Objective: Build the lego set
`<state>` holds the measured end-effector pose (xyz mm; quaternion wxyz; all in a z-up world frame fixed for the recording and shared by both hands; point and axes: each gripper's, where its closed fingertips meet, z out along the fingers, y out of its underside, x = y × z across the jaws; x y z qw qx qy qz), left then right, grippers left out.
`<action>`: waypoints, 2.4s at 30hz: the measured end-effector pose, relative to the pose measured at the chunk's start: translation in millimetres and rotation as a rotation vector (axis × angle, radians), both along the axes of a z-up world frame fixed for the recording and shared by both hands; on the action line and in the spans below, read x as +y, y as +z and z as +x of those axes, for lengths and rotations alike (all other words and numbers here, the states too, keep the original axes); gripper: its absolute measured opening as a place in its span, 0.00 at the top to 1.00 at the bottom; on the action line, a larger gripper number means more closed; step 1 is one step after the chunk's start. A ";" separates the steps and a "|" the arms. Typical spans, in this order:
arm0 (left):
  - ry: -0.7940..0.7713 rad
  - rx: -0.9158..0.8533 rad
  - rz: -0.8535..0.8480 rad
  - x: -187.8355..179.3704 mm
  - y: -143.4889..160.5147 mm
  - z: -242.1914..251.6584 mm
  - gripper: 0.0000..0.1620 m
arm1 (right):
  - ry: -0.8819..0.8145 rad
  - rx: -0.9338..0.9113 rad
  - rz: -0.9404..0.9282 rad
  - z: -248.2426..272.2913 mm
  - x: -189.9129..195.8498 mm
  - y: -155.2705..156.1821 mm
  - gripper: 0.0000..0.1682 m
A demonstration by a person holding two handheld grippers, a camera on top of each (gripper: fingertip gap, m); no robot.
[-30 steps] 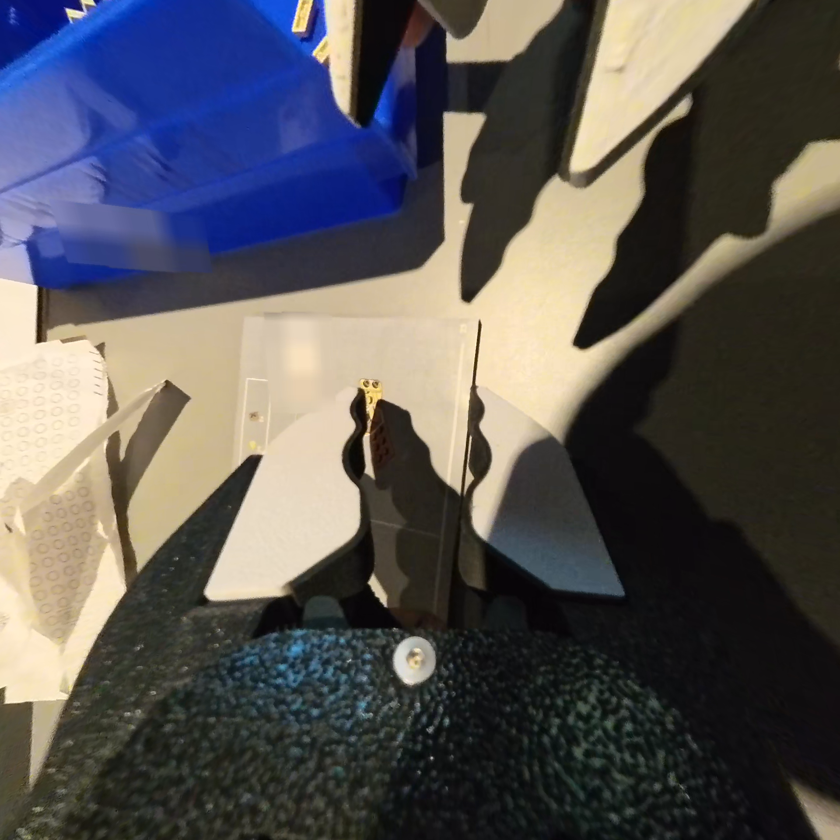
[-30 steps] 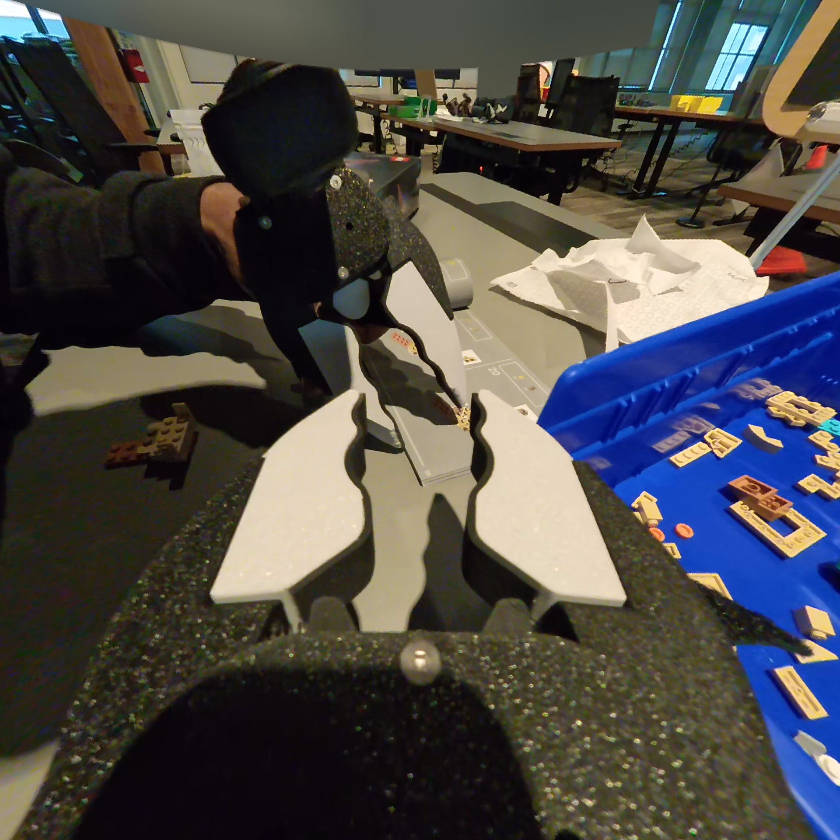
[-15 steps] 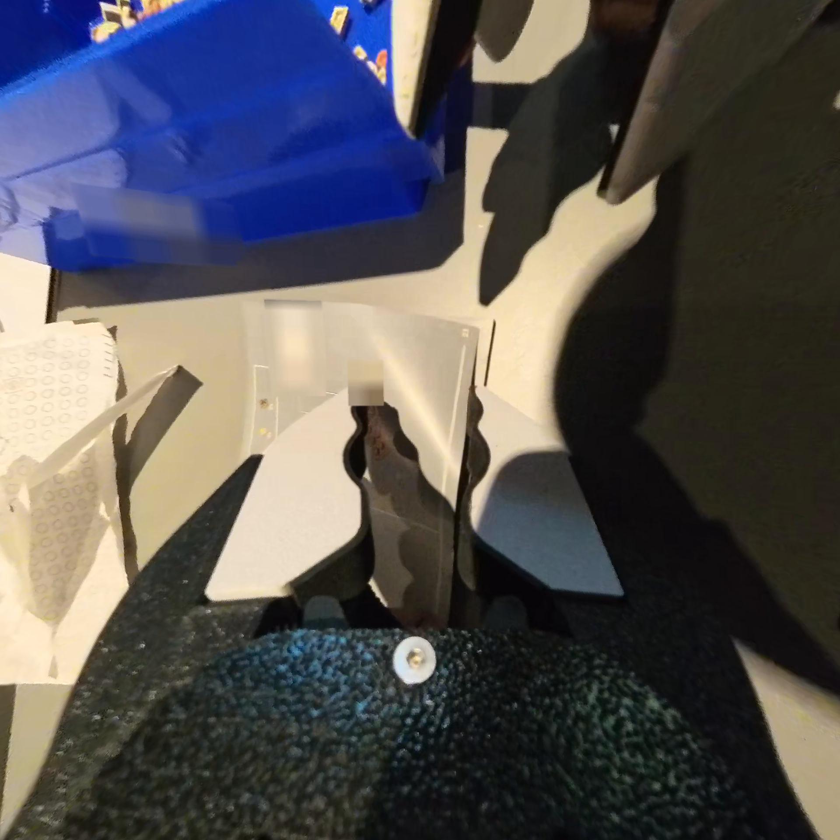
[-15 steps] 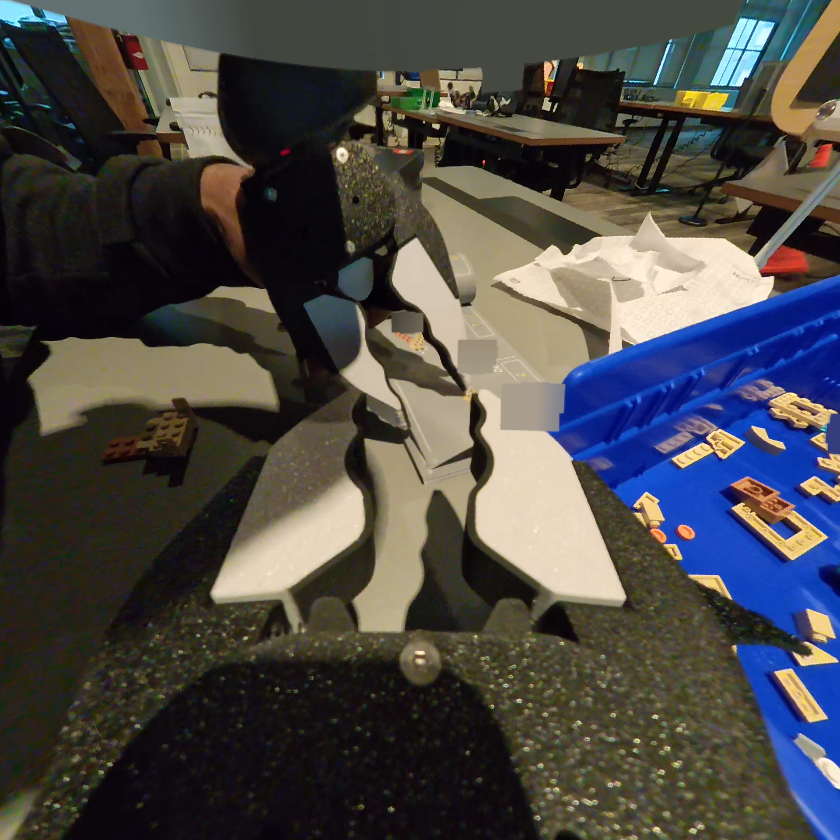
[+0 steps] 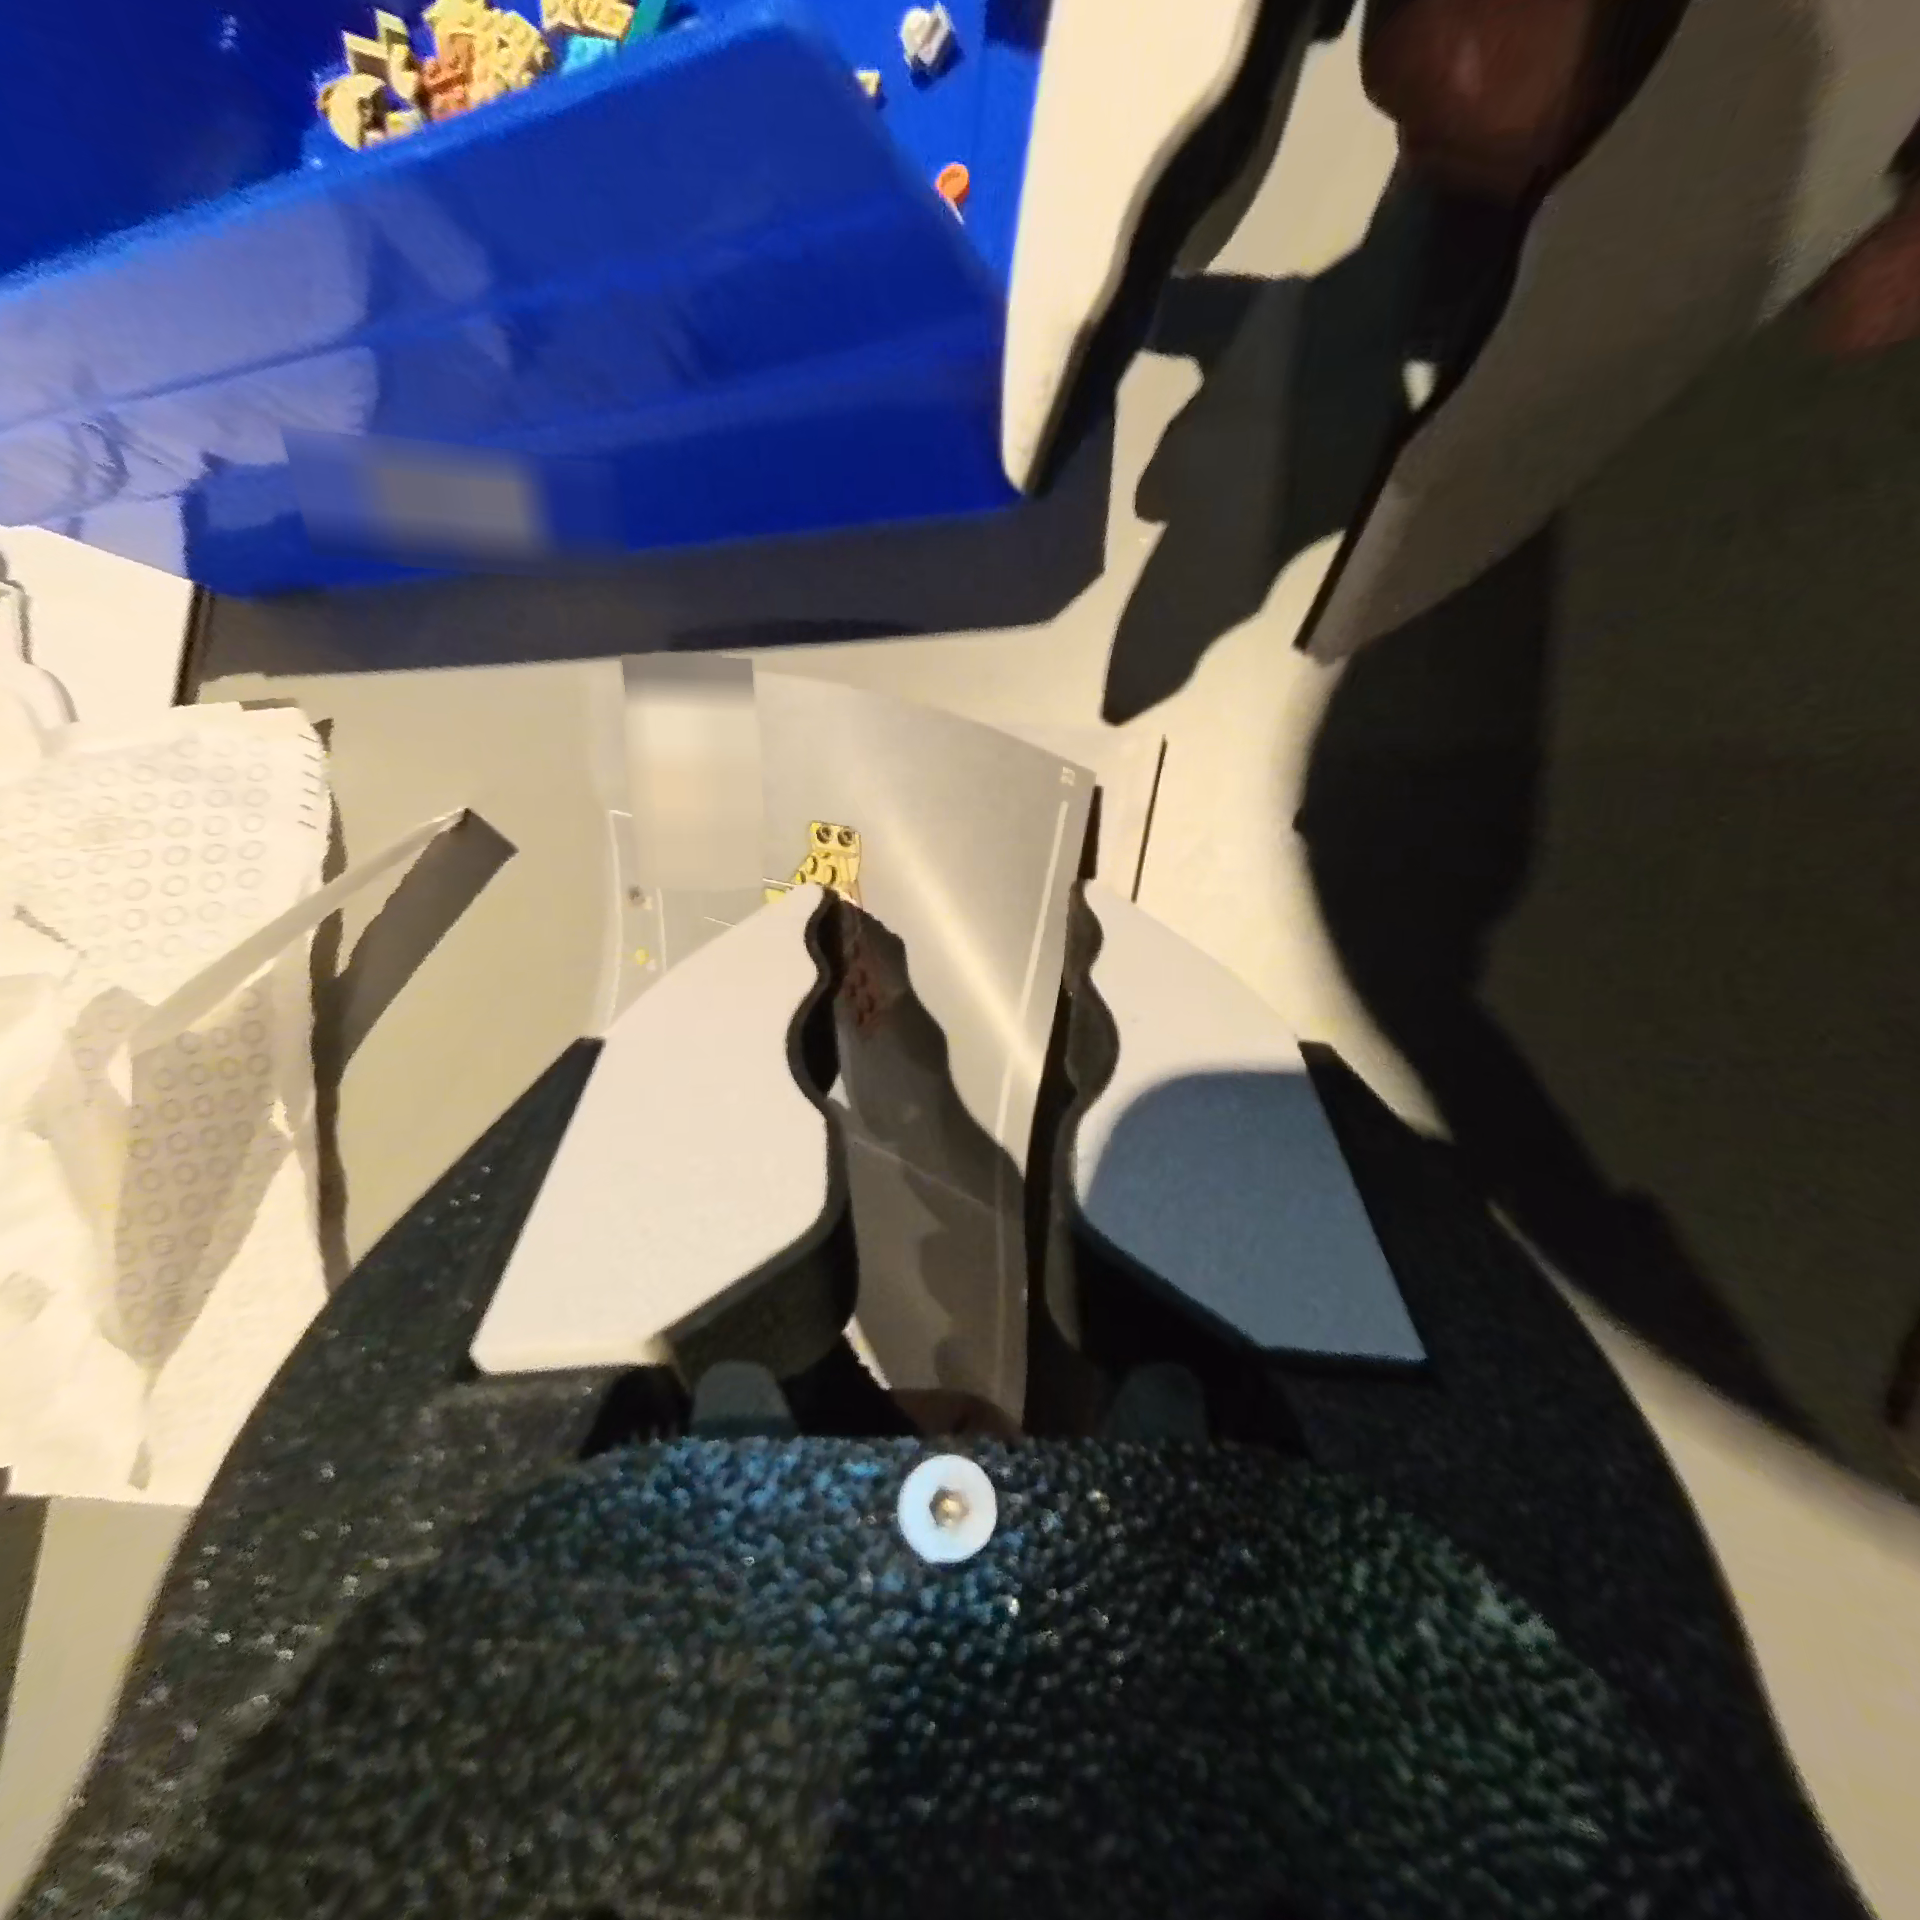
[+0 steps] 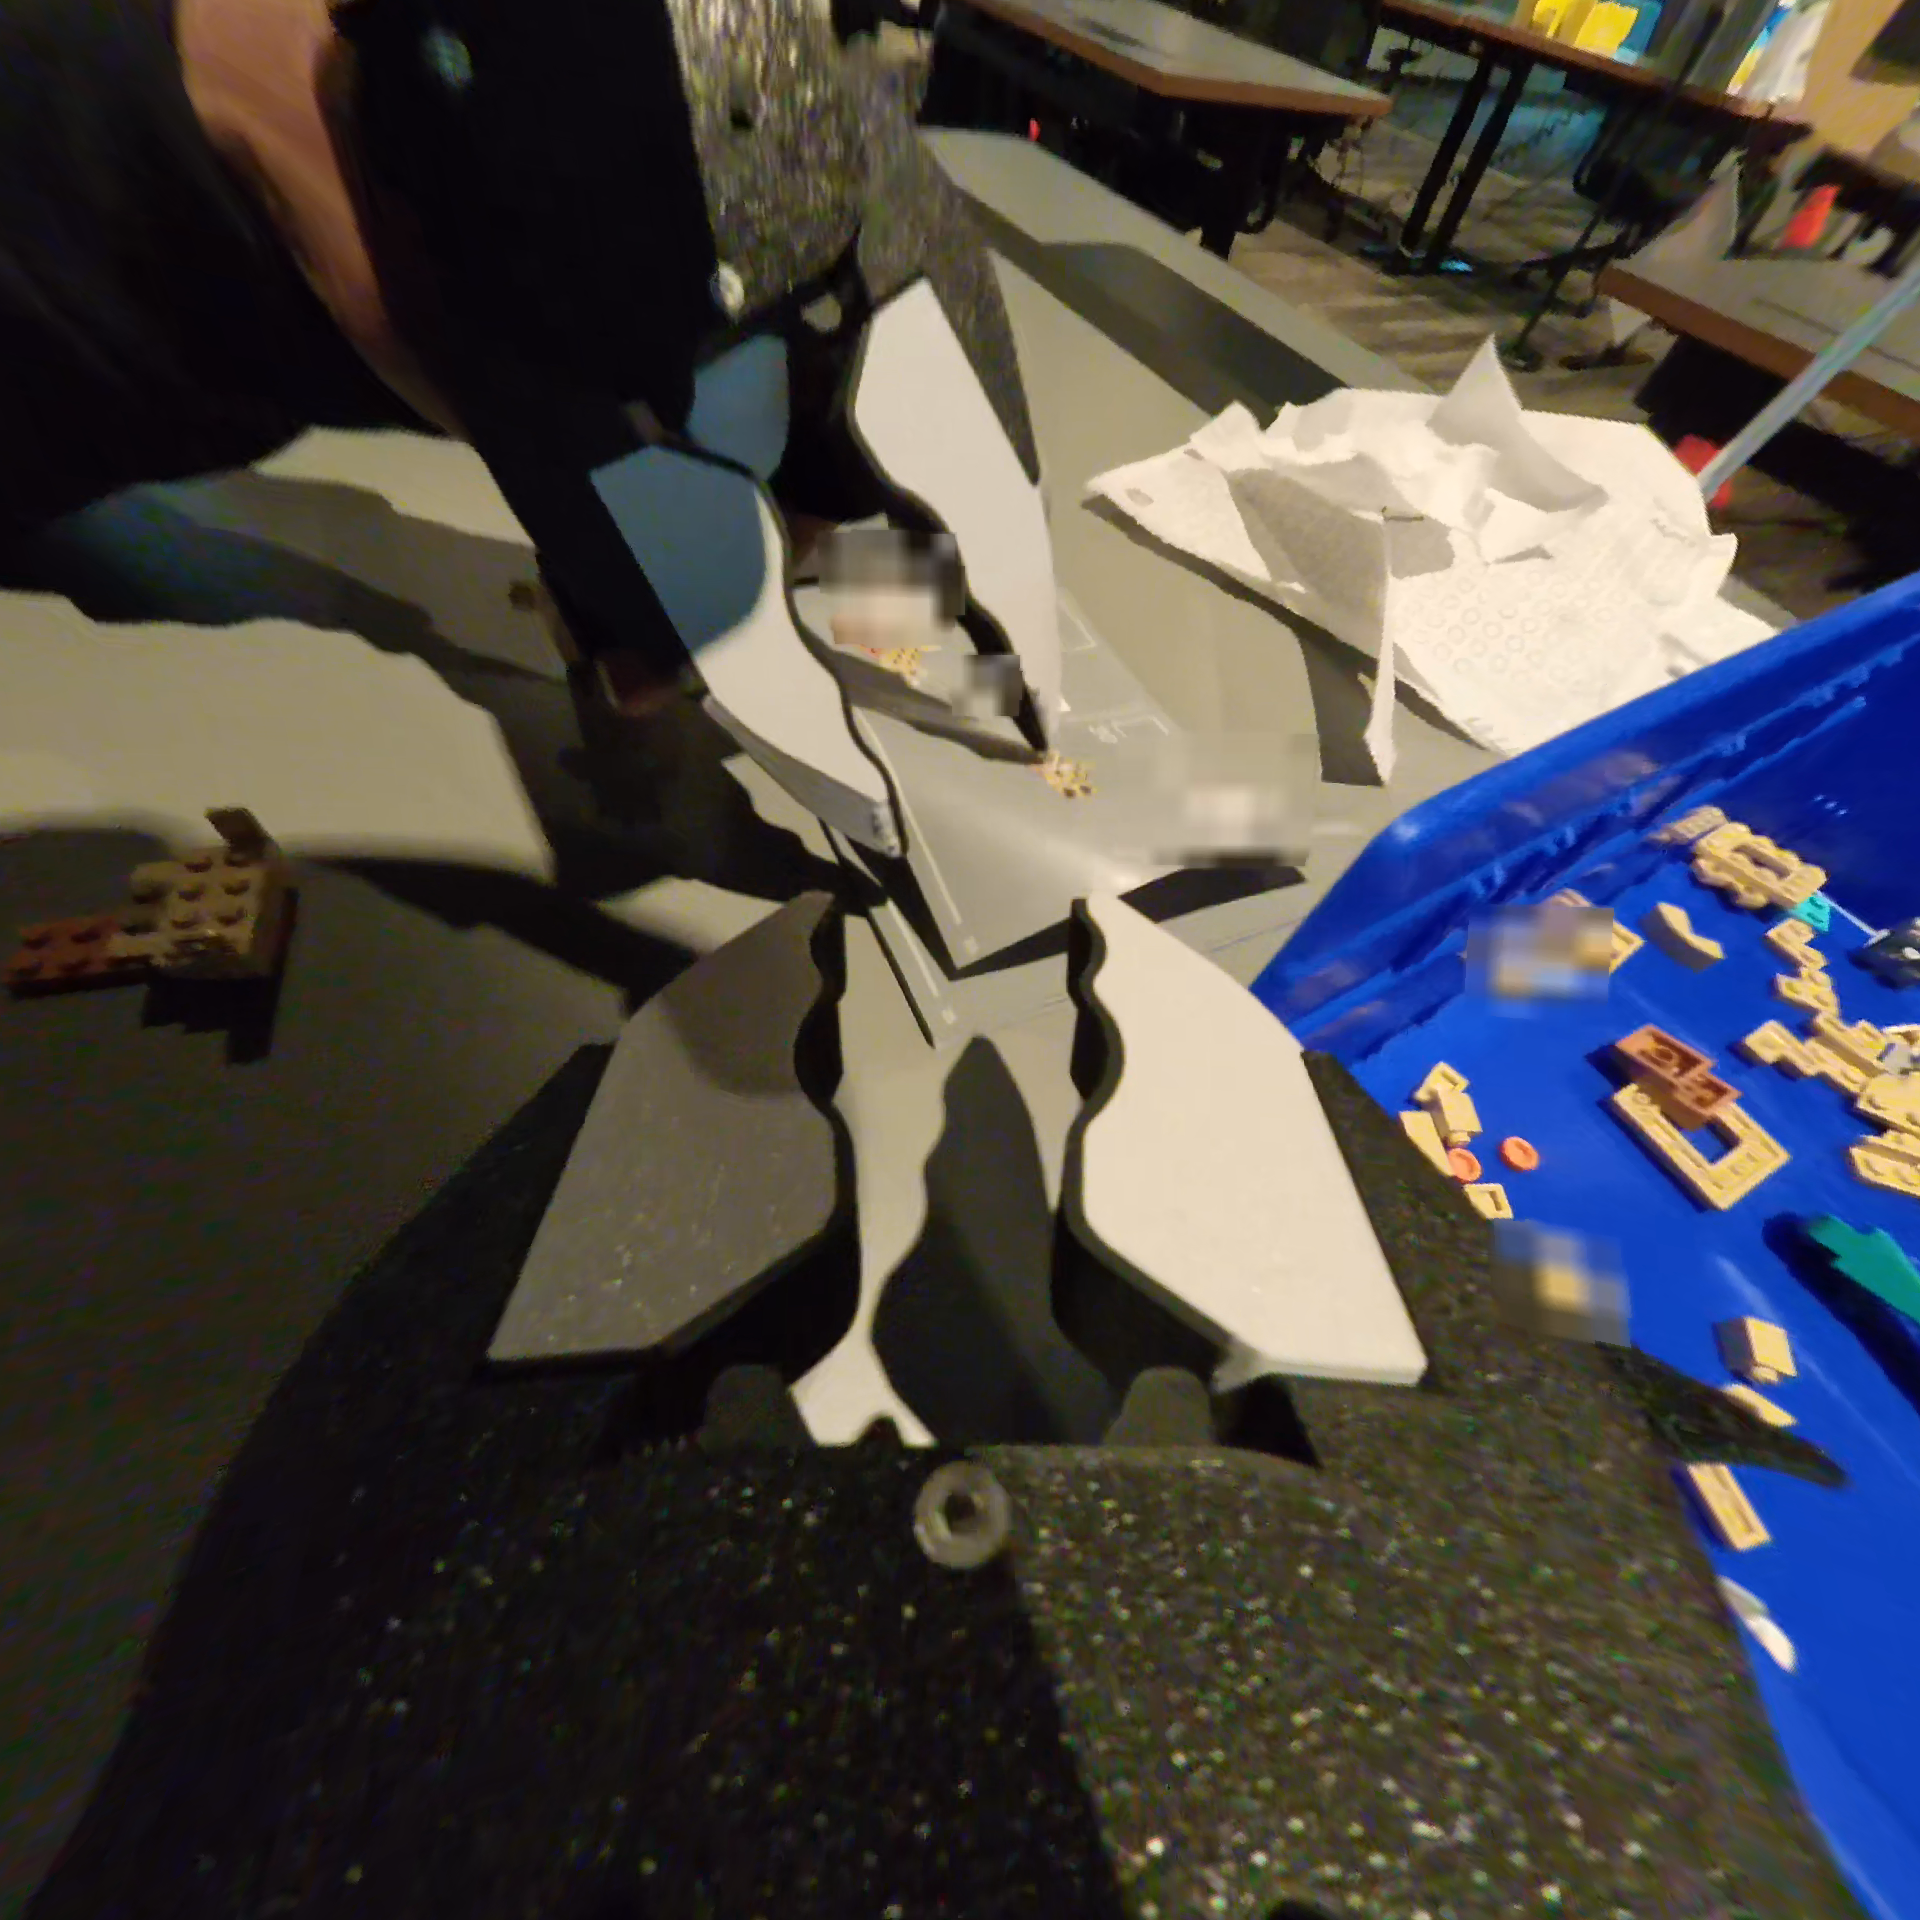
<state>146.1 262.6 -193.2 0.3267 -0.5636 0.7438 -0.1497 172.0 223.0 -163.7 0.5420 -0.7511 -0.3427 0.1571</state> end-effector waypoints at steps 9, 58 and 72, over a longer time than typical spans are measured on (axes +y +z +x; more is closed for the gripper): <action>0.010 -0.025 0.003 1.1 7.4 -2.1 0.75 | -0.143 -0.311 -0.094 2.8 15.2 -37.0 0.80; 0.010 0.017 0.046 -11.0 -5.7 7.8 0.91 | -0.288 -0.298 0.002 -1.3 31.8 -23.6 0.90; 0.276 -0.238 -0.219 16.9 33.3 -19.8 1.00 | -0.271 -0.212 0.053 -27.5 33.4 -1.2 0.88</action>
